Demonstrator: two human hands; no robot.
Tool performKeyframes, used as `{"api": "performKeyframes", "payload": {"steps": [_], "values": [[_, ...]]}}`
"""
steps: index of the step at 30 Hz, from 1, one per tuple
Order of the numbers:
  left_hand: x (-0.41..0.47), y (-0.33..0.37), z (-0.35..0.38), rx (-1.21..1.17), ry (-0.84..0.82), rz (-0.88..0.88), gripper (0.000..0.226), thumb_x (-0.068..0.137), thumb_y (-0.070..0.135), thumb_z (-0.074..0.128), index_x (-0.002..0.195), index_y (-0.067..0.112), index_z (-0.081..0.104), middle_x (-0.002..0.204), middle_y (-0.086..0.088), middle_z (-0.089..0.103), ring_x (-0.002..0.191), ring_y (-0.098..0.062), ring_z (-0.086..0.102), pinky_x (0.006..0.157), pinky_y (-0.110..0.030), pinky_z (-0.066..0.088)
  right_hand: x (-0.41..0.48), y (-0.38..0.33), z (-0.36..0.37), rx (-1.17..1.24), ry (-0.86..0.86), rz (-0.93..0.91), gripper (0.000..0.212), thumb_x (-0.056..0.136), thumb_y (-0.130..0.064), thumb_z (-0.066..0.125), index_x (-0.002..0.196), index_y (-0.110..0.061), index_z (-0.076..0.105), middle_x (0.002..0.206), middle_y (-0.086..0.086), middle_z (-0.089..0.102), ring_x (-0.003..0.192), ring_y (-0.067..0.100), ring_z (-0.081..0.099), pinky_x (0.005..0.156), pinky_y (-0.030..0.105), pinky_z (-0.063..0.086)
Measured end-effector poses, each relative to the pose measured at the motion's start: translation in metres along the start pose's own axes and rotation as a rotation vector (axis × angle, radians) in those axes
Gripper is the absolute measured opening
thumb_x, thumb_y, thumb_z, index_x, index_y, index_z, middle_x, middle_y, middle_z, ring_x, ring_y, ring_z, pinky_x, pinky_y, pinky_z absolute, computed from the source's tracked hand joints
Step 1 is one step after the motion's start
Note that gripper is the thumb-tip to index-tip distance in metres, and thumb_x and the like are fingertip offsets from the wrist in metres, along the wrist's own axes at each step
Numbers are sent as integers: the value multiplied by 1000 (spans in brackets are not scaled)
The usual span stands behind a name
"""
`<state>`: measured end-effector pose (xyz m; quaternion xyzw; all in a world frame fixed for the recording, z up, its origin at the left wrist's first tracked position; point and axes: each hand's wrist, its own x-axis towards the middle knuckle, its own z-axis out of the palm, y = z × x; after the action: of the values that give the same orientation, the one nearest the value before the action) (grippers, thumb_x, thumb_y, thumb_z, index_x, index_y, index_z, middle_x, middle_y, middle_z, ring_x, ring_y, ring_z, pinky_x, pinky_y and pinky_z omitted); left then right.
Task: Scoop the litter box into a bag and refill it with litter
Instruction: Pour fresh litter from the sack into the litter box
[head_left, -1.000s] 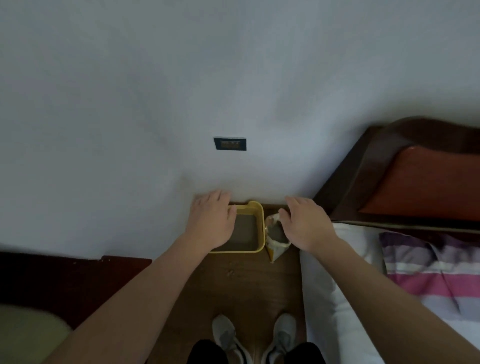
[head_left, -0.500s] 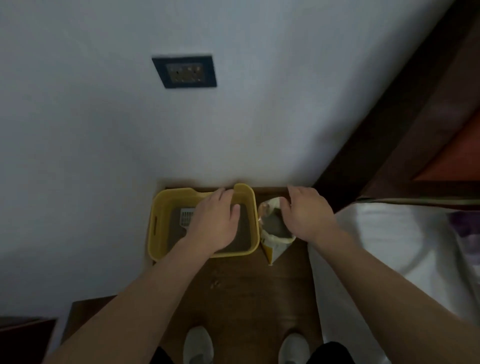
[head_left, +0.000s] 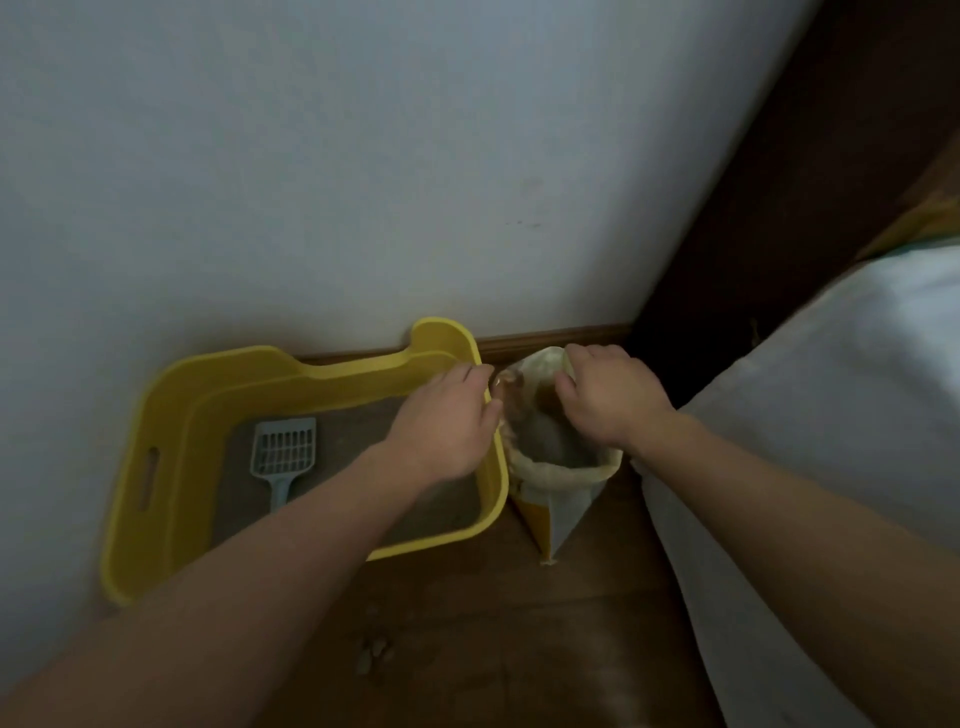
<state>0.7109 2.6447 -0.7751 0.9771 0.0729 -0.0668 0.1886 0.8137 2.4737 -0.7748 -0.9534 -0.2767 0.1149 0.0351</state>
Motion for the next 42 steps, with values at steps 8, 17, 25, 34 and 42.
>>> {"api": "performKeyframes", "payload": {"steps": [8,17,25,34,42], "values": [[31,9,64,45,-47,174,51,100,38,43,146,16,38,147,-5,46,136,-22,42,116,-42,30,28,28,56,6,58,14,37,99,-41,31,114,-15,53,111,10,61,104,29,55,87,43,46],[41,15,86,99,-61,283,54,99,47,44,145,18,41,135,-4,58,128,-22,48,114,-38,31,52,48,67,-7,71,-8,36,97,-38,35,115,-12,53,119,12,59,110,32,54,89,43,45],[57,15,96,232,-159,286,70,68,83,54,120,37,63,101,12,70,101,-18,56,81,-36,48,69,53,74,166,18,-103,43,99,-38,39,132,-12,48,130,14,56,118,32,53,96,42,45],[62,28,82,335,-354,407,30,78,57,70,96,33,73,81,16,65,73,-6,53,53,-27,29,83,57,87,429,72,-109,45,96,-37,55,136,-16,52,133,7,60,122,24,54,98,30,40],[63,24,84,267,-295,425,15,85,41,69,88,28,74,71,17,52,72,-5,47,65,-28,31,85,62,92,639,120,-51,23,87,-28,69,110,-23,64,105,-3,69,99,16,63,90,32,49]]}}
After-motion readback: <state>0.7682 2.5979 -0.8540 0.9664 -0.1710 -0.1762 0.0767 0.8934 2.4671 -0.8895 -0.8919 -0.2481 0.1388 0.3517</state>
